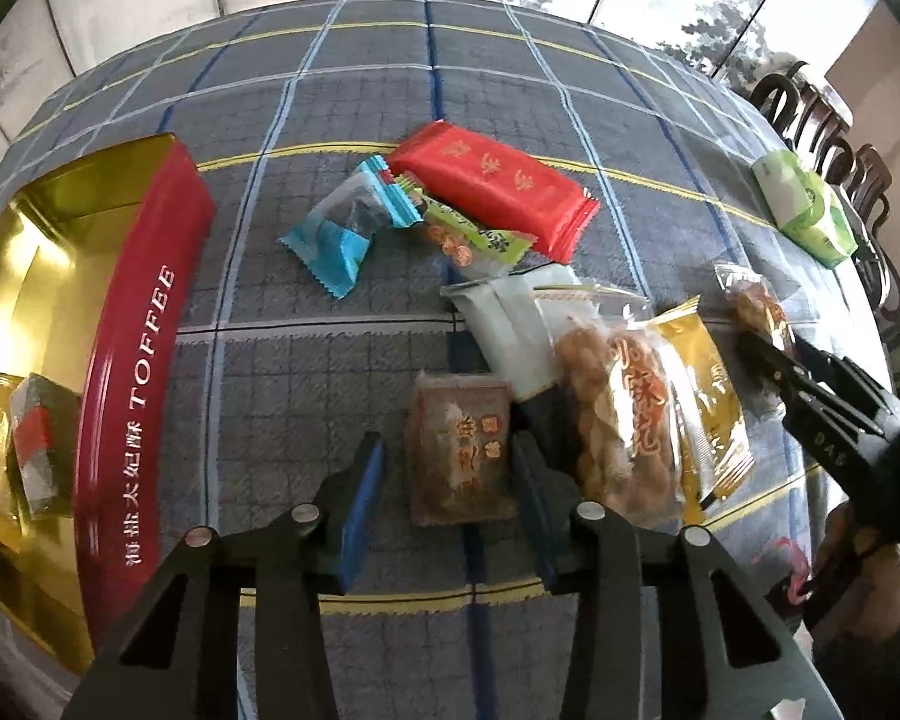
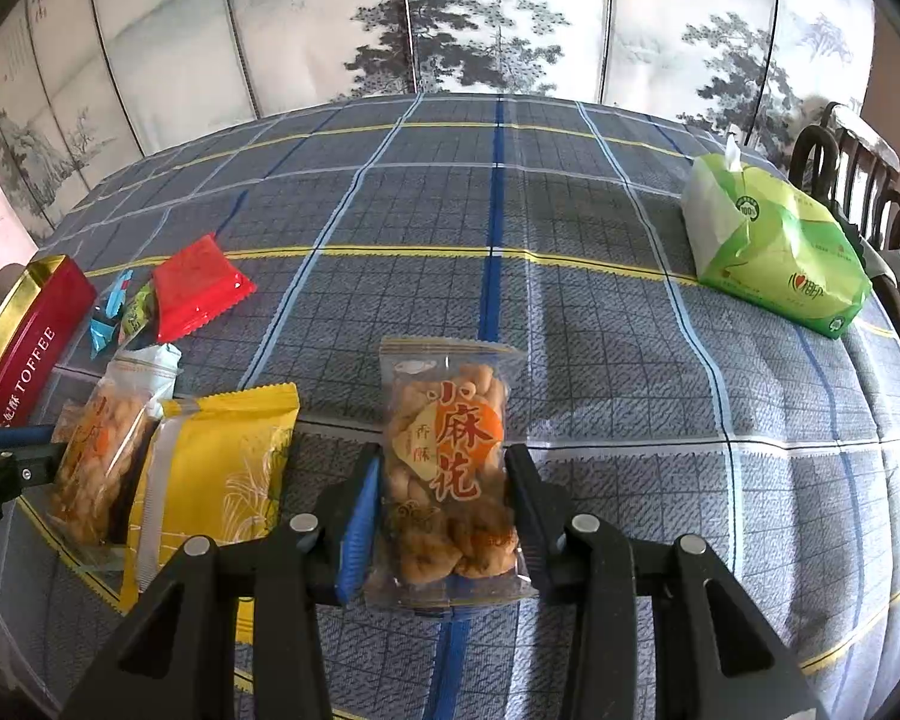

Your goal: Organize snacks

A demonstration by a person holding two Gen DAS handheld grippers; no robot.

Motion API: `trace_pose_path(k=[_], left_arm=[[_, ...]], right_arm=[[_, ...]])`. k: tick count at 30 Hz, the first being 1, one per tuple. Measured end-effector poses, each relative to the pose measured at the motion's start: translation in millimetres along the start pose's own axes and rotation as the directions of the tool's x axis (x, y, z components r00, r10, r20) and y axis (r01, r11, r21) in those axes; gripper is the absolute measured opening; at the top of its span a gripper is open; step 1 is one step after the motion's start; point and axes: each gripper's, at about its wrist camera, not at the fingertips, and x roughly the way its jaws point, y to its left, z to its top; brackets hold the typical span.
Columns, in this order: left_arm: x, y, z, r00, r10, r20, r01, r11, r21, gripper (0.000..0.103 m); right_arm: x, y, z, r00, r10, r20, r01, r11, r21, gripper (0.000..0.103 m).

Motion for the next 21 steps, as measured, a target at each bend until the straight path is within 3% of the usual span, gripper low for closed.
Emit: trace_pose_path(k=[8, 12, 21], left_arm=[[7.3, -4.0, -0.9, 1.000, 0.028, -0.009, -0.027, 0.999, 0.042, 0.044], [7.1, -4.2, -1.5, 0.999, 0.044, -0.001, -0.044, 0.997, 0.061, 0.029], [0.8, -1.2, -6.5, 0.999, 0.035, -0.010, -0.034, 0.997, 0.072, 0.028]], right_arm=[[-0.3, 0.4, -0.2, 1.000, -0.004, 0.001, 0.004, 1.000, -0.005, 0.042], [0.0, 1.3, -0.2, 1.000, -0.009, 0.001, 0.009, 1.000, -0.007, 0.042], [0.4, 5.1, 0.1, 1.000, -0.027, 0.001, 0.027, 0.999, -0.018, 0.042]])
